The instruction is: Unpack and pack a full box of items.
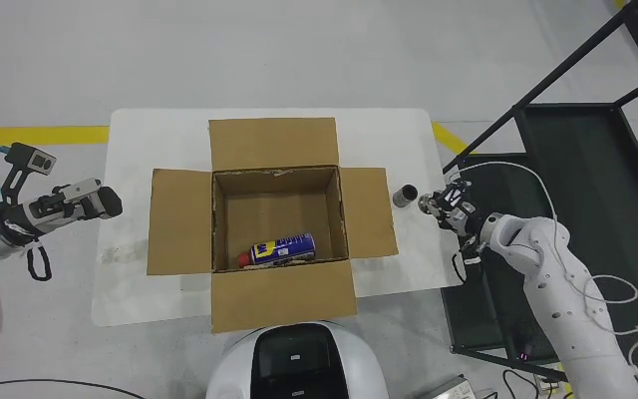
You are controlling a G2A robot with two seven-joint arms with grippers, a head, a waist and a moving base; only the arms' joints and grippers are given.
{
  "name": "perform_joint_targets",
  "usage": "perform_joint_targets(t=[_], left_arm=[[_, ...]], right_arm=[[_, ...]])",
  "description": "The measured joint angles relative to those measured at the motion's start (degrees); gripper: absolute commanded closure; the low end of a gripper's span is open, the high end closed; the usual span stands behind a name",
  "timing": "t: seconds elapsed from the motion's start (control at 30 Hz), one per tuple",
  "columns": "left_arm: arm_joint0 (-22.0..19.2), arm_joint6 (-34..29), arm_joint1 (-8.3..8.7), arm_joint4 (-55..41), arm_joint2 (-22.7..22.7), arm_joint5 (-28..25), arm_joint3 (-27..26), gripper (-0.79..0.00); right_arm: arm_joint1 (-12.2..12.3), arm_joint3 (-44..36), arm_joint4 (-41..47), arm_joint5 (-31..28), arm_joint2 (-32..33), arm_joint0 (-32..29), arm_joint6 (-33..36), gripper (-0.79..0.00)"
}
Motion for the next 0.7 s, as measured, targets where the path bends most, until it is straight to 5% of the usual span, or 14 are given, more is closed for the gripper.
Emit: perform_joint_targets(t=[0.3, 0.7], left_arm=[[0.0, 0.0, 0.0, 0.0, 0.0, 0.0, 0.0, -0.785], [0.0, 0.0, 0.0, 0.0, 0.0, 0.0, 0.0, -0.785]], right_arm=[[0.2, -9.5, -0.4, -4.4, -3.1, 3.8, 4.2, 0.0], [-2.6, -8.3, 1.3, -4.0, -23.0, 17.8, 7.9, 0.0]])
